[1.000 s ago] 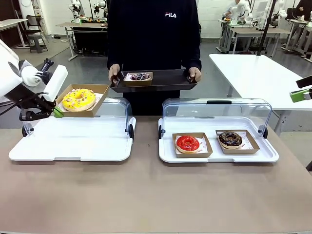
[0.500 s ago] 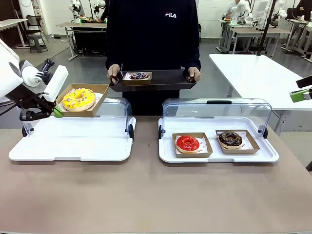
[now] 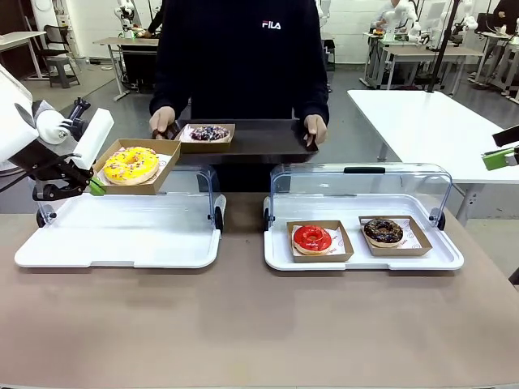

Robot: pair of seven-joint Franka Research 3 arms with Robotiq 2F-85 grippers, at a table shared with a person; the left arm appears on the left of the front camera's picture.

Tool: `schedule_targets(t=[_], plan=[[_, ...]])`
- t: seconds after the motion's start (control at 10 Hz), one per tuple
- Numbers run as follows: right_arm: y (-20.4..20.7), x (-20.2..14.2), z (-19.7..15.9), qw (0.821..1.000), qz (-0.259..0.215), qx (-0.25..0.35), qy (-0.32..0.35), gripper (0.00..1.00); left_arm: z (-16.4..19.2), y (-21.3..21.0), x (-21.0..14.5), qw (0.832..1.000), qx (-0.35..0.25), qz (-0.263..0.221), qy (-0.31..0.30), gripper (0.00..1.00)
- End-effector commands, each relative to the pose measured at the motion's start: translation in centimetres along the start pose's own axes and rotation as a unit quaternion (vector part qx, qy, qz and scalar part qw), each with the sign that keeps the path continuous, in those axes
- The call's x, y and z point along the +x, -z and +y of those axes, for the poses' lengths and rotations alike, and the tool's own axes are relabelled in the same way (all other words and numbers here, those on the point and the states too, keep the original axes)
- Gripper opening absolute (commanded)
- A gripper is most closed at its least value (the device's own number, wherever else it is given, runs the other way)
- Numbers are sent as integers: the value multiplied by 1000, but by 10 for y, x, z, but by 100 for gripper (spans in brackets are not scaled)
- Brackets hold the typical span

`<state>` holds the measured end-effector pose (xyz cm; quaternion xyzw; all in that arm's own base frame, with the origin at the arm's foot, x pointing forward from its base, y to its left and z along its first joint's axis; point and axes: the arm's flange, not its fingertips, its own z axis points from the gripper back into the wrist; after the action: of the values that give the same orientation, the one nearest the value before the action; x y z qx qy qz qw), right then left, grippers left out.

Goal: Provide the desired donut to the person.
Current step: Place the picked Paper togo box onto the Handle tray extended by the person.

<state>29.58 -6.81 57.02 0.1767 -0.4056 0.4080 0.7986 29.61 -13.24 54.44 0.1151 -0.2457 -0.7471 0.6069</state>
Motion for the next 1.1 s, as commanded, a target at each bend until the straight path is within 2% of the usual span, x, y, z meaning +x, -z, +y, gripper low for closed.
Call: schedule_targets(t=[0.0, 1.0], plan=[[3, -1, 0, 1000, -10, 6, -2, 100, 2, 2, 3, 1000, 8, 3, -9, 0], [3, -1, 0, 1000, -10, 6, -2, 100, 2, 2, 3, 1000, 8, 3, -9, 0]])
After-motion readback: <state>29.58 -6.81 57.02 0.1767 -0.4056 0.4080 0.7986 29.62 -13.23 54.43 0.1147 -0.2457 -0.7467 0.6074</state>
